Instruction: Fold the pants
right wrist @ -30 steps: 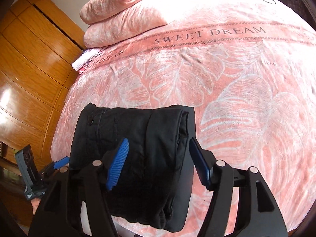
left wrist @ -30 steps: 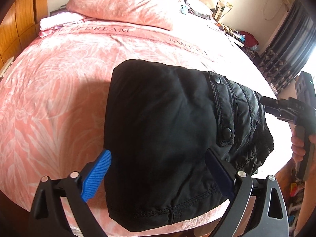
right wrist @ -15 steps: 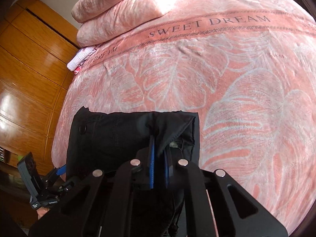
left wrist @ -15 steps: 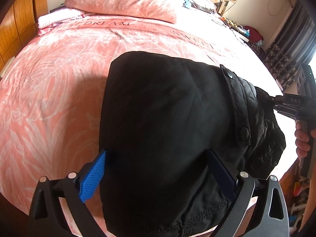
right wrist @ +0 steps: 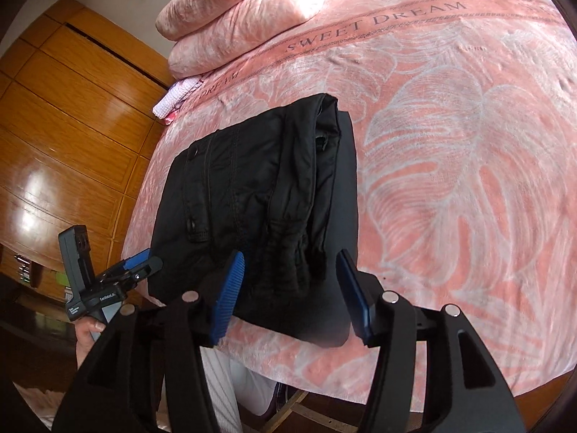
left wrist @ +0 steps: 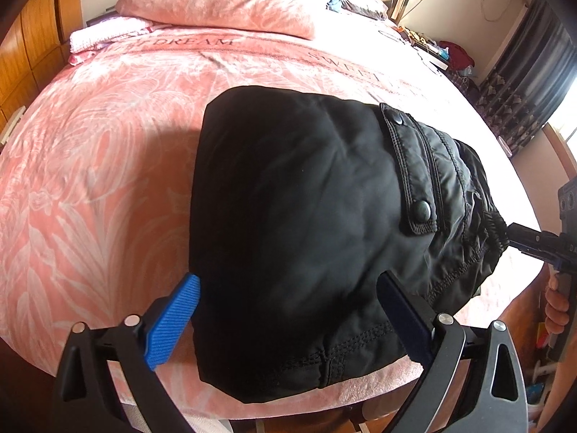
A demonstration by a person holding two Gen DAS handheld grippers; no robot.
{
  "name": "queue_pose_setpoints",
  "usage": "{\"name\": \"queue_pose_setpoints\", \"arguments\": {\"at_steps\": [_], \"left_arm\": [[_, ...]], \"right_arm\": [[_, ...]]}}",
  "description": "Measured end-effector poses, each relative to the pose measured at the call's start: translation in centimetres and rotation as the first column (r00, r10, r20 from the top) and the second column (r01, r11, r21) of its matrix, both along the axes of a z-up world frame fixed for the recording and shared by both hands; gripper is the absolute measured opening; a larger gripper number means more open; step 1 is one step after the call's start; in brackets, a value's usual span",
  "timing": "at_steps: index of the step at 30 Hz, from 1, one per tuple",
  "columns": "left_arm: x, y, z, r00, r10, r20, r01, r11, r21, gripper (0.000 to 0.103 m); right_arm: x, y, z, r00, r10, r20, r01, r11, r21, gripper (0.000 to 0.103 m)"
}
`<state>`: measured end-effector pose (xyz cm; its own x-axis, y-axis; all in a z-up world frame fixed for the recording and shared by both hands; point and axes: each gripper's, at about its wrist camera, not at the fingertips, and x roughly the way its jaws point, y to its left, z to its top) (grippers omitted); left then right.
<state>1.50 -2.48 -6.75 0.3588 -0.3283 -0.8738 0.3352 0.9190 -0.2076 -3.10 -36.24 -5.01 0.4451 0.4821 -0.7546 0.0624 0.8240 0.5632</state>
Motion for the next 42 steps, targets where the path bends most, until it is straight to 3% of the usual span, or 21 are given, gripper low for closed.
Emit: {"name": "queue_pose_setpoints", "arguments": {"at_steps": [2, 3, 7, 14, 20, 22, 25, 27, 31, 37, 42], "left_arm": [[0.1, -0.2, -0.4, 1.0, 0.004, -0.008, -0.004, 1.0, 0.011, 0.099], [0.1, -0.3, -0.5, 1.0, 0.01, -0.008, -0.01, 1.0, 0.018, 0.099], [0.3, -0.4, -0.6, 1.0, 0.022, -0.005, -0.021, 1.0, 0.012, 0.099], [0.6, -0.4, -1.4, 1.0, 0.03, -0.011, -0.029, 0.999, 0.023, 0.099], [0.4, 0.9, -0.5, 0.999, 0.017, -0.043, -0.018, 1.0, -0.022, 0.099], [0.3, 2.0, 0.0, 0.998, 0.024, -0.066, -0.03, 0.996, -0.087, 0.099], [0.4, 3.8, 0.6, 0.996, 0.019, -0.091, -0.035, 0.983, -0.178, 0.099], [0.7, 4.8, 0.7, 0.996, 0.019, -0.092, -0.037, 0.98, -0.196, 0.099], [2.0, 6.2, -0.6, 0.991, -0.012, -0.132, -0.022, 0.968, -0.252, 0.099], [4.1, 7.2, -4.2, 0.963, -0.077, -0.257, -0.043, 0.9, -0.433, 0.099], [5.5, 6.8, -6.1, 0.951, -0.119, -0.284, -0.029, 0.883, -0.469, 0.099]], "right_arm": [[-0.4, 0.9, -0.2, 1.0, 0.014, 0.0, -0.014, 1.0, -0.027, 0.031], [-0.4, 1.2, -0.3, 1.0, 0.01, -0.002, -0.011, 0.998, -0.068, 0.018], [-0.4, 0.9, 0.0, 1.0, 0.009, 0.007, -0.009, 0.998, -0.056, 0.013], [0.3, 1.3, -2.1, 0.998, -0.001, -0.064, -0.009, 0.988, -0.151, 0.014], [-0.6, 0.6, -0.6, 0.999, -0.002, -0.035, -0.002, 0.992, -0.128, 0.031], [-1.0, 0.0, 0.0, 1.0, -0.017, -0.014, 0.016, 0.998, -0.067, 0.057], [-1.3, -0.9, 0.6, 0.999, -0.036, 0.016, 0.036, 0.999, -0.021, 0.066], [-1.1, -1.3, 0.5, 0.999, -0.041, 0.021, 0.041, 0.999, -0.02, 0.073], [-0.2, -1.9, -1.1, 1.0, -0.025, -0.009, 0.025, 0.998, 0.059, 0.074], [0.4, -3.0, -4.8, 0.996, -0.034, -0.082, 0.047, 0.986, 0.163, 0.078], [0.3, -3.7, -6.9, 0.993, -0.037, -0.114, 0.066, 0.963, 0.261, 0.083]]}}
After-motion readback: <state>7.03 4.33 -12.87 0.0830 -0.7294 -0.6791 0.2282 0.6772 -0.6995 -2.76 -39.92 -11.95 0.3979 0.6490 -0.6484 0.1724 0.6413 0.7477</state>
